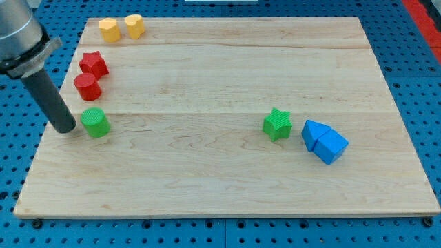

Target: Push the green circle into the green star

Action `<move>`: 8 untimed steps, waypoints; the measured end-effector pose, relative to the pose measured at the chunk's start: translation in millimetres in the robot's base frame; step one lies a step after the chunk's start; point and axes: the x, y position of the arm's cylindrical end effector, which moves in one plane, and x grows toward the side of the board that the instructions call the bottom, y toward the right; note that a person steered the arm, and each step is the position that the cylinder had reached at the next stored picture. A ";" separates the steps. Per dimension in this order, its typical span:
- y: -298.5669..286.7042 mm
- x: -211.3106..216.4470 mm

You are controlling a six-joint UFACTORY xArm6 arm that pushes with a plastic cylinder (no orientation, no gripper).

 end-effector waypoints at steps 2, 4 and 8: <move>71.3 8.8; 196.5 24.6; 283.3 22.6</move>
